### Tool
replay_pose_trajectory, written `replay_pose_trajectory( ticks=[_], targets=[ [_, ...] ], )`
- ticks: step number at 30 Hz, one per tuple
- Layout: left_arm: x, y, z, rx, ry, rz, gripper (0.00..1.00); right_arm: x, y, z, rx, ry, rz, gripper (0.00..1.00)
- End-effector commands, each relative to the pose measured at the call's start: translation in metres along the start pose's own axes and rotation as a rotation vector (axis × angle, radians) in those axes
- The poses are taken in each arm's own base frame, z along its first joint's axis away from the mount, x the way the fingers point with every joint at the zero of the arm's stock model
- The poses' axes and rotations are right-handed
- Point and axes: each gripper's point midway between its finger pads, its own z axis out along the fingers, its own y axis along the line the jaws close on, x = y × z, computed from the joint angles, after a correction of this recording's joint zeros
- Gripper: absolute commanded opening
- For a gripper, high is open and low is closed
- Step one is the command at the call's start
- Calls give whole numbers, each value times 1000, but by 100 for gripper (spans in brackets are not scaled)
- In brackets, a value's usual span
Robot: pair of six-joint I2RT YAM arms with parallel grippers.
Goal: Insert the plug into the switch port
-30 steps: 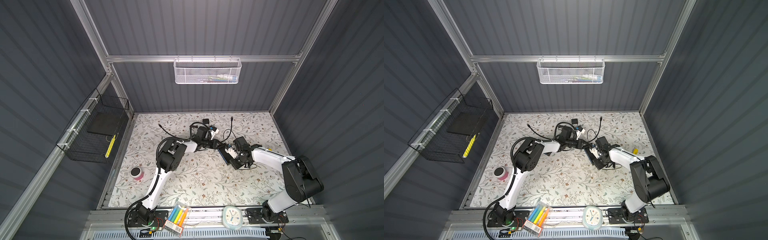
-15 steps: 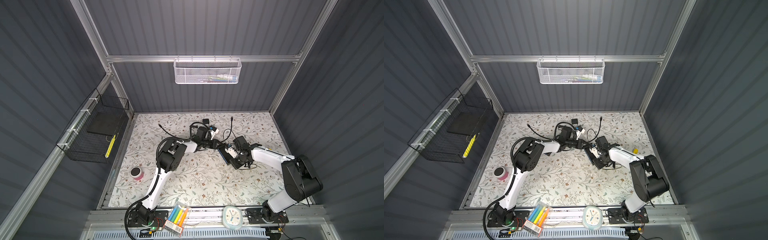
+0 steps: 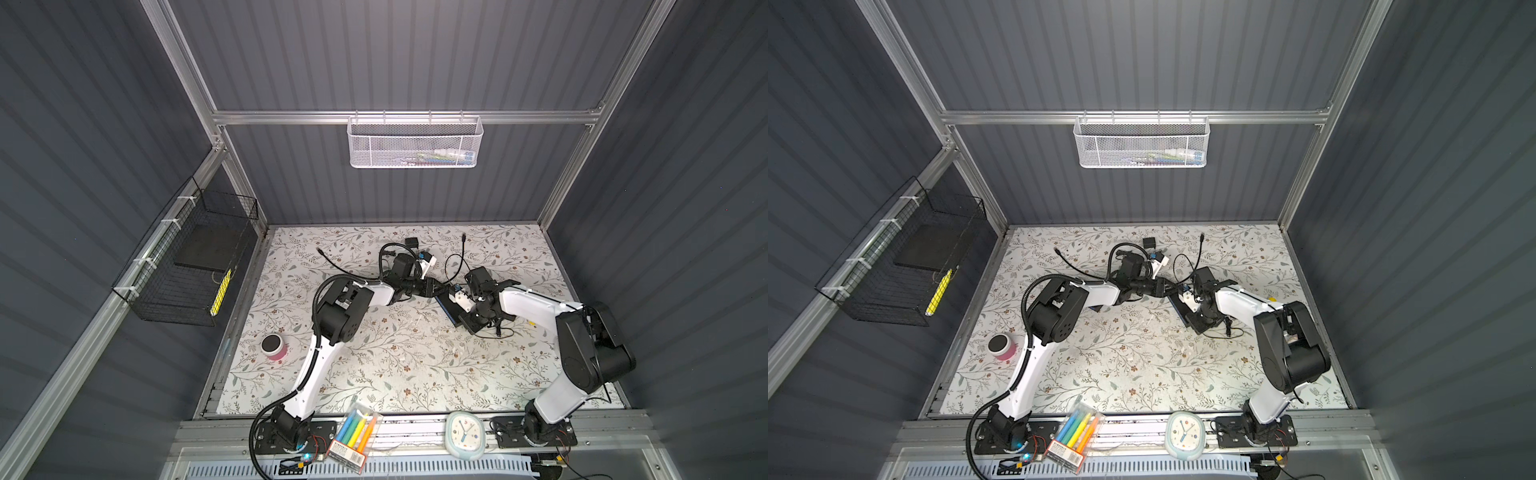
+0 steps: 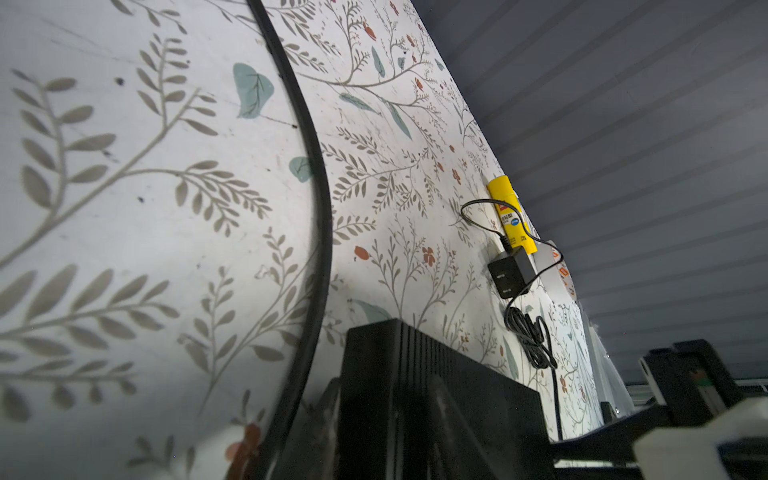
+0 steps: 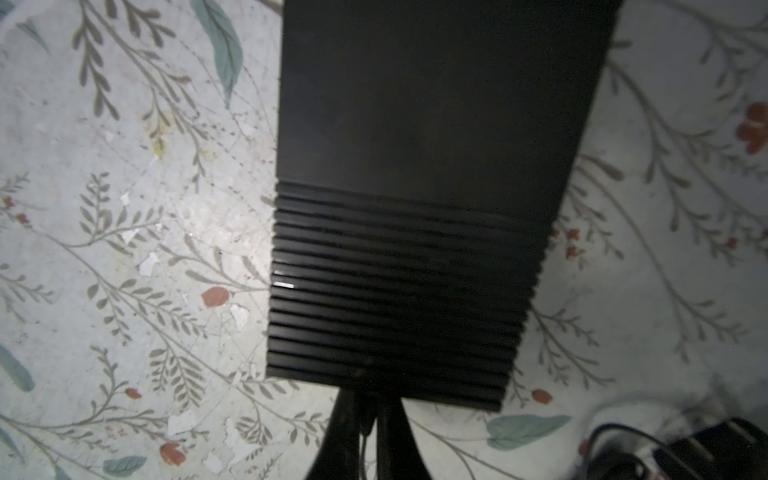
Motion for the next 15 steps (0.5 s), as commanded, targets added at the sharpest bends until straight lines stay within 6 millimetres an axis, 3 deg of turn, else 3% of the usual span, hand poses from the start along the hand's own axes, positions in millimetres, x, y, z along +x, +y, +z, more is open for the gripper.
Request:
replay_pose_trajectory(
  ticks=[1, 9, 15],
  targets=[
    [136, -20, 22, 58, 373, -223, 33, -119, -26, -46, 98, -432, -42, 0],
    [139, -23, 21, 59, 385, -210, 33, -114, -26, -37, 91, -386, -48, 0],
    [141, -31, 20, 84, 389, -201, 33, -124, -34, -36, 108, -400, -73, 0]
  ],
)
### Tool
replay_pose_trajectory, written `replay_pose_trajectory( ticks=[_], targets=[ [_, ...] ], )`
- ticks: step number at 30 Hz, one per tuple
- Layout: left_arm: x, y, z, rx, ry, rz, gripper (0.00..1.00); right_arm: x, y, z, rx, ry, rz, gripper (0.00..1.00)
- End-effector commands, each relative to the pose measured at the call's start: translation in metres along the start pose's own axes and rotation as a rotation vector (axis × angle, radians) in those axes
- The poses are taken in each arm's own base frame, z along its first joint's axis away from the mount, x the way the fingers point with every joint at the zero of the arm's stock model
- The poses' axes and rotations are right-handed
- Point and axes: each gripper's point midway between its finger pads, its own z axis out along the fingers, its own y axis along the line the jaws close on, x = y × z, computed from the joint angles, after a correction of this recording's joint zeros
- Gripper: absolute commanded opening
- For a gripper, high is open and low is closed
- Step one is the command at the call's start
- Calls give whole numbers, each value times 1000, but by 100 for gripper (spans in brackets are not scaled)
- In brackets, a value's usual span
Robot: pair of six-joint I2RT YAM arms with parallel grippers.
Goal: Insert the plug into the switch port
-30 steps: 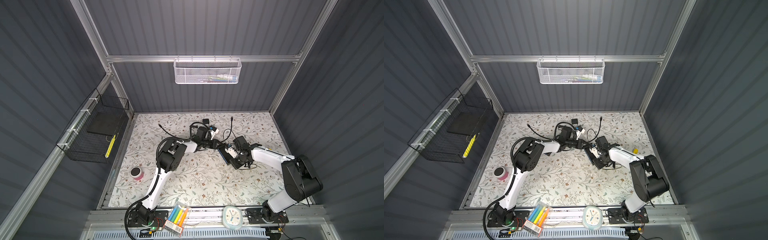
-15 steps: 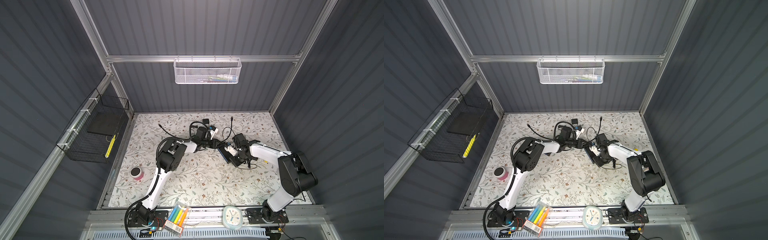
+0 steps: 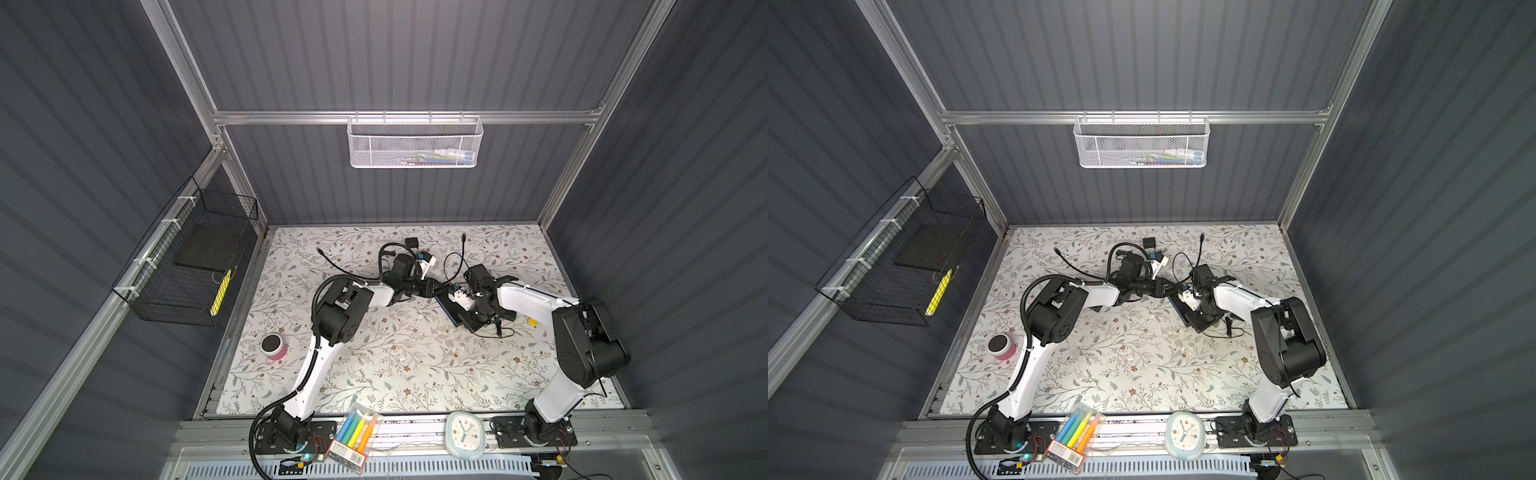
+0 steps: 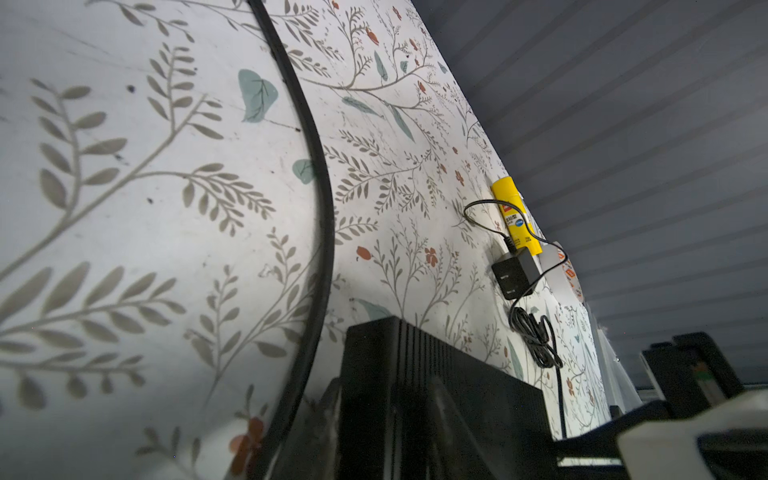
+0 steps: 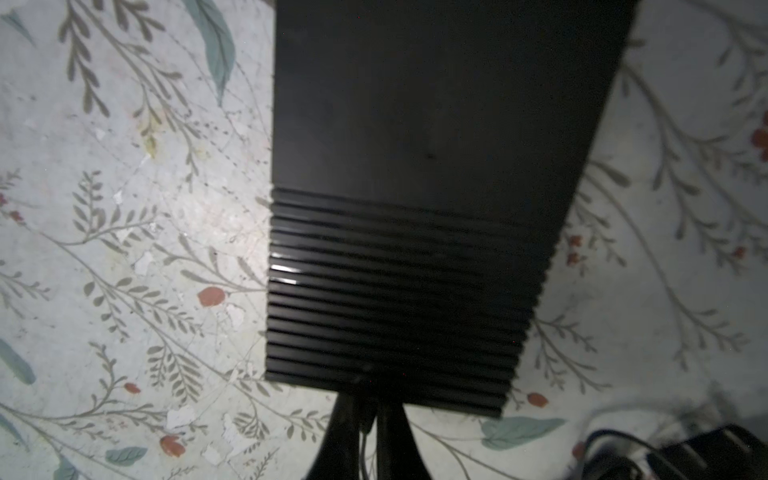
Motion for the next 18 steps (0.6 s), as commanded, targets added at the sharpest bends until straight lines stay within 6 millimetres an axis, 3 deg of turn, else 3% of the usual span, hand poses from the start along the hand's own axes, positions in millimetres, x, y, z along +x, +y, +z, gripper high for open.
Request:
replay_pose_trajectory(
  ticks=[1, 6, 18],
  targets=[
    [140, -32, 19, 99, 397, -214, 32, -120, -33, -42, 132, -440, -65, 0],
    [132, -18, 11, 53, 365, -243, 32, -104, -34, -43, 147, -413, -74, 2],
    [113, 44, -17, -190, 298, -335, 32, -35, -23, -53, 164, -312, -25, 29]
  ],
)
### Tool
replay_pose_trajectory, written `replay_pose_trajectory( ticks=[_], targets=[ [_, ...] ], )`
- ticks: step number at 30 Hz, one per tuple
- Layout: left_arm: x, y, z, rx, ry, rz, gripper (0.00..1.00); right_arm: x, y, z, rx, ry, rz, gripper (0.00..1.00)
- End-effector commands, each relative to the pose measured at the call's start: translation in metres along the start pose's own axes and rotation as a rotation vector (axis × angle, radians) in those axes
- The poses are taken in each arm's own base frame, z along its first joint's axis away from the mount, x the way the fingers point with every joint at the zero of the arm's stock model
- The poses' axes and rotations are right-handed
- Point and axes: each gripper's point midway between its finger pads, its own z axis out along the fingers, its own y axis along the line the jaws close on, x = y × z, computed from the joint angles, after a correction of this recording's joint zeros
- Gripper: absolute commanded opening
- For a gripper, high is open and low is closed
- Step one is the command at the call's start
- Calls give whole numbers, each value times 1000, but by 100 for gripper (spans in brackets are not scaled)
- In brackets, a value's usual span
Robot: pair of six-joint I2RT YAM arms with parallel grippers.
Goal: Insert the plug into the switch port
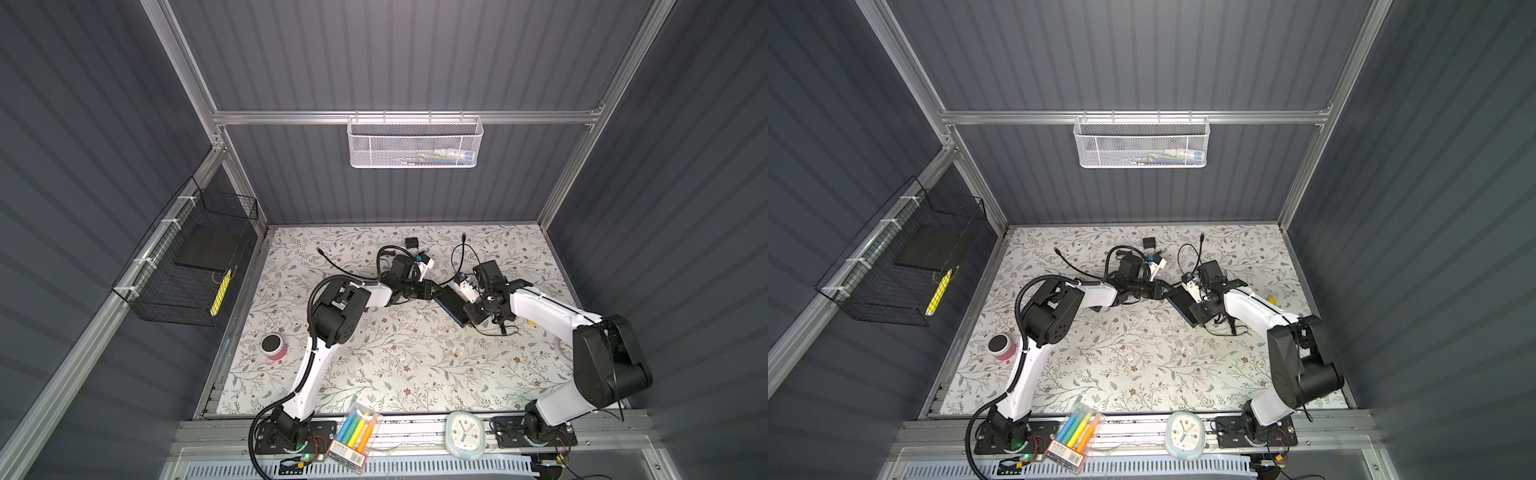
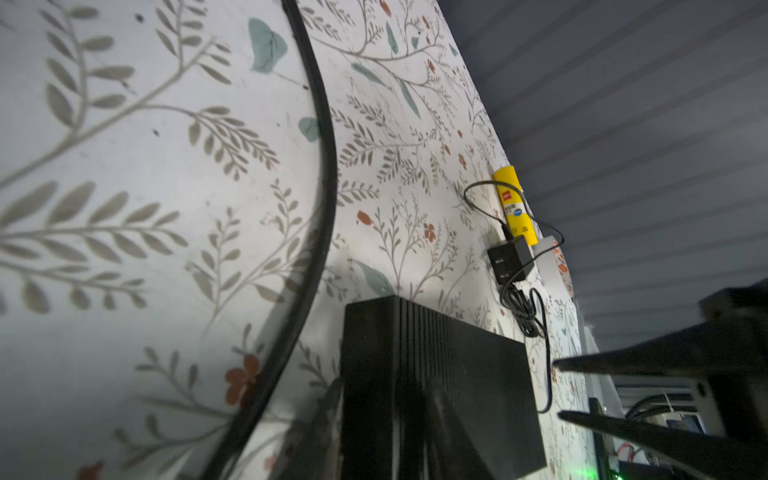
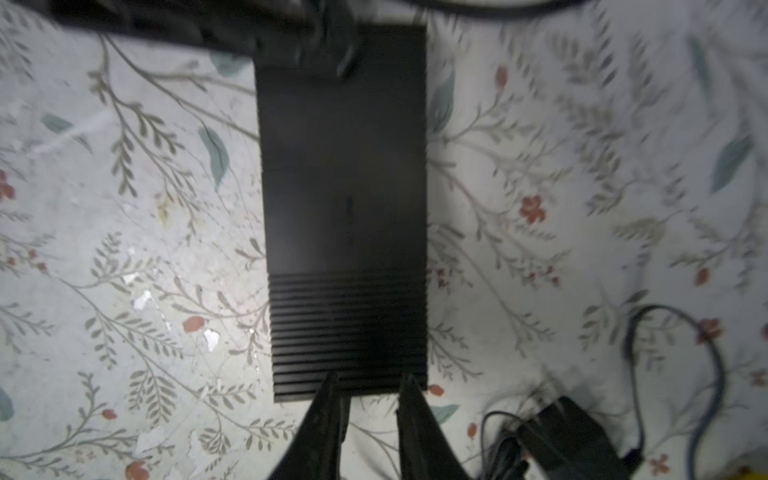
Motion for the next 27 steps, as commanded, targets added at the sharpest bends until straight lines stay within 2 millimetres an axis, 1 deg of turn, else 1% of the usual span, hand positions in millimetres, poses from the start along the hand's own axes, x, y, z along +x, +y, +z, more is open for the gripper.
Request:
replay_pose_trajectory(
  ticks=[1, 5, 8, 12, 15, 20, 23, 27],
  targets=[
    [98, 54, -2, -171, 249, -263, 32, -1, -3, -11, 28, -48, 12, 30],
    [89, 54, -7, -175, 233, -251, 33, 17, -8, -23, 51, -22, 28, 32],
    [80, 49, -8, -163, 223, -232, 34, 30, -2, -26, 29, 3, 32, 33],
    [71, 46, -8, -144, 210, -213, 34, 51, 13, -21, -29, 39, 12, 34],
    [69, 44, -6, -126, 208, -208, 35, 62, 15, -16, -32, 66, -9, 34],
    [62, 39, -4, -98, 194, -197, 35, 62, 19, -8, -57, 66, -28, 35],
    [60, 37, -3, -86, 195, -194, 35, 62, 17, -2, -54, 85, -45, 35],
    [58, 36, -2, -75, 196, -188, 35, 56, 12, 2, -38, 90, -68, 35]
  ],
)
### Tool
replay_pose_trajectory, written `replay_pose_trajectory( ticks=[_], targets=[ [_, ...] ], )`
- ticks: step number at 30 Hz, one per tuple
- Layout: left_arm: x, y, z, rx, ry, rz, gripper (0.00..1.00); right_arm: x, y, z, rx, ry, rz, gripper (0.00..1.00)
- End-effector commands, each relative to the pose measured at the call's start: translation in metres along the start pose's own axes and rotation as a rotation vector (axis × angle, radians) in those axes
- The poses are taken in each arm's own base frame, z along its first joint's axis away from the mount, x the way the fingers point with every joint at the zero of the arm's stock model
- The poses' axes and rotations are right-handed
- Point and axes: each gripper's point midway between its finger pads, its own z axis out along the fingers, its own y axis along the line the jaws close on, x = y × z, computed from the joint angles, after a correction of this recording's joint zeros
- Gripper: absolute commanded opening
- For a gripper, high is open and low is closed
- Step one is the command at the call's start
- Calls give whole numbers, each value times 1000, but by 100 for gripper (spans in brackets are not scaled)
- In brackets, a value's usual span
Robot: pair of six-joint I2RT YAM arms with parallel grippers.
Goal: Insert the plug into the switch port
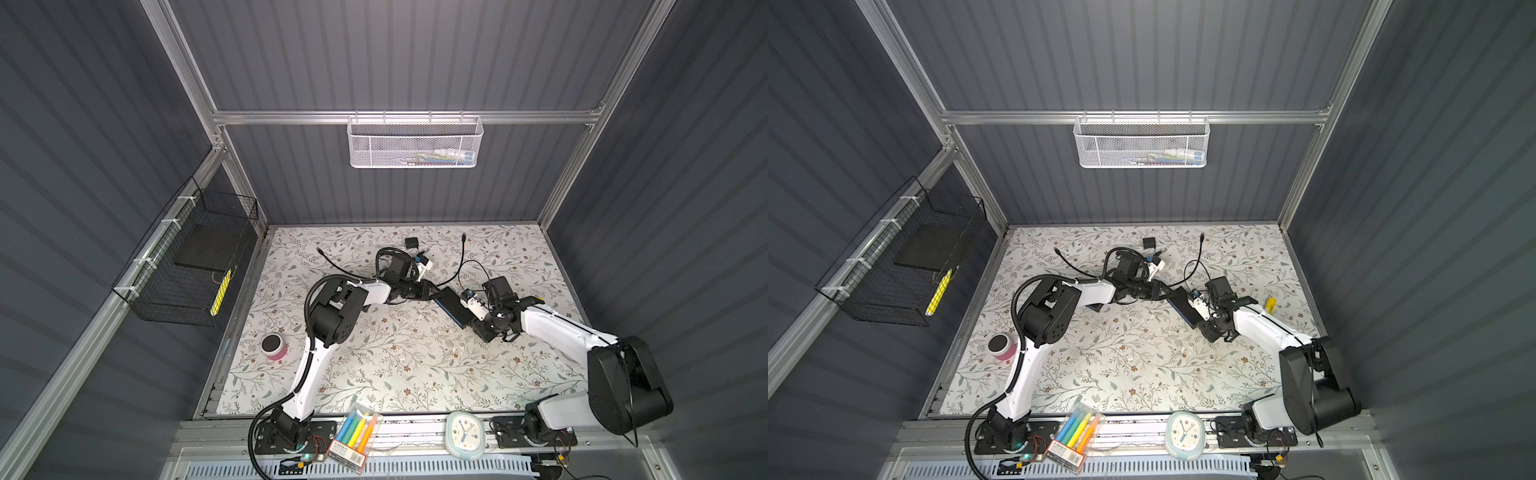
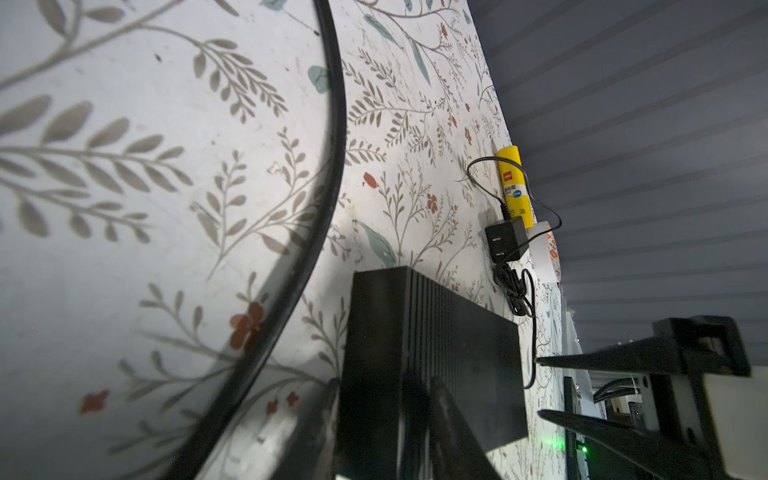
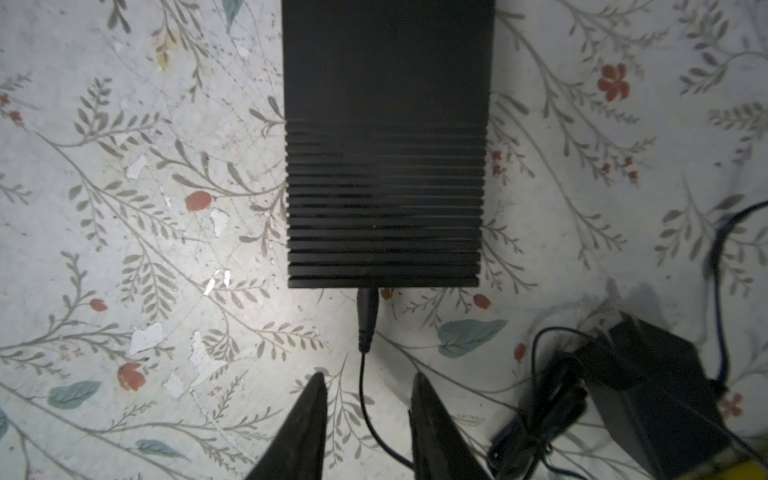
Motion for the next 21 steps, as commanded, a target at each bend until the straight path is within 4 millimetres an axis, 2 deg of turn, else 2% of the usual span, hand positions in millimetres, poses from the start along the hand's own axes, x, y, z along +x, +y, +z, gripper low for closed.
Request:
replay_pose_trajectory(
  ticks=[1, 14, 21],
  targets=[
    [49, 39, 10, -80, 130, -128, 35, -10, -6, -1, 15, -12, -36, 35],
    [46, 38, 14, -64, 129, -118, 35, -18, -6, 9, 0, -15, -52, 27],
    [43, 38, 15, -57, 123, -116, 35, -13, -4, 16, -11, 9, -51, 23]
  ],
)
